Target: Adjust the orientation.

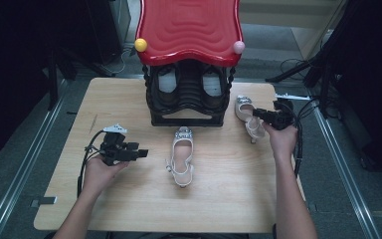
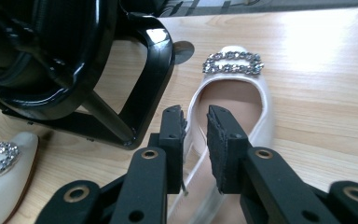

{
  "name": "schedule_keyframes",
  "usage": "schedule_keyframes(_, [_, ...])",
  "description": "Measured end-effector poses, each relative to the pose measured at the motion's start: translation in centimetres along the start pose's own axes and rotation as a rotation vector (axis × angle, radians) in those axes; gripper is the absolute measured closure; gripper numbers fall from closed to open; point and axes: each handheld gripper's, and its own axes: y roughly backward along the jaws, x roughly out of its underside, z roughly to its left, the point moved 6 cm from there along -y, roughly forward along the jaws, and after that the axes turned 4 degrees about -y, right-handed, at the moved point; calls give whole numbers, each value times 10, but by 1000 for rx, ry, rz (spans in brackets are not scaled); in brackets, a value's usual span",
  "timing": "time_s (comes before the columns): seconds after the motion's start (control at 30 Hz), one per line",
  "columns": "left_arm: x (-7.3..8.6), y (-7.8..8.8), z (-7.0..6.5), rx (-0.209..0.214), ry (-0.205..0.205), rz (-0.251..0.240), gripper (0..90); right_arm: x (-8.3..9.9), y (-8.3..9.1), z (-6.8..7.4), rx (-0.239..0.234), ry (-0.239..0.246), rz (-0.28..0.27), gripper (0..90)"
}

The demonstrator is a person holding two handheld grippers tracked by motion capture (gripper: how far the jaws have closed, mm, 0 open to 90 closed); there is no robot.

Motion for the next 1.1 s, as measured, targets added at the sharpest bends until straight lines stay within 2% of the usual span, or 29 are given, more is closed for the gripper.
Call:
schedule_keyframes(0.13, [6,4,-1,-12,1,-3,405,1,-16,2,-15,-10,20,729])
schedule_keyframes(0.2, [8,5,-2,-20,5,-3,404,3,-25,3,-6,9,33,726])
schedule_keyframes(0.27, [10,6,-2,-19,7,2,404,5,-34,3,-12,0,51,724])
schedule_keyframes(0.37, [14,7,-2,-21,11,7,404,7,-43,2,-5,1,77,709])
schedule_keyframes(0.4, [14,8,-2,-24,12,6,404,8,-45,2,14,-1,101,707])
schedule_keyframes(0.47, [15,9,-2,-30,16,3,404,7,-47,2,27,14,104,709])
schedule_keyframes(0.53, [15,10,-1,-31,25,-4,404,7,-48,1,35,9,117,730])
schedule_keyframes(0.73, [16,9,-1,-30,13,9,405,11,-48,-3,5,-47,154,818])
schedule_keyframes(0.83, [15,9,-1,-30,18,4,408,12,-49,-4,18,-23,163,853])
schedule_keyframes(0.9, [14,10,0,-28,16,3,408,12,-49,-4,22,-13,157,871])
schedule_keyframes(1.1, [13,9,1,-26,19,0,408,9,-43,-9,-18,-58,96,883])
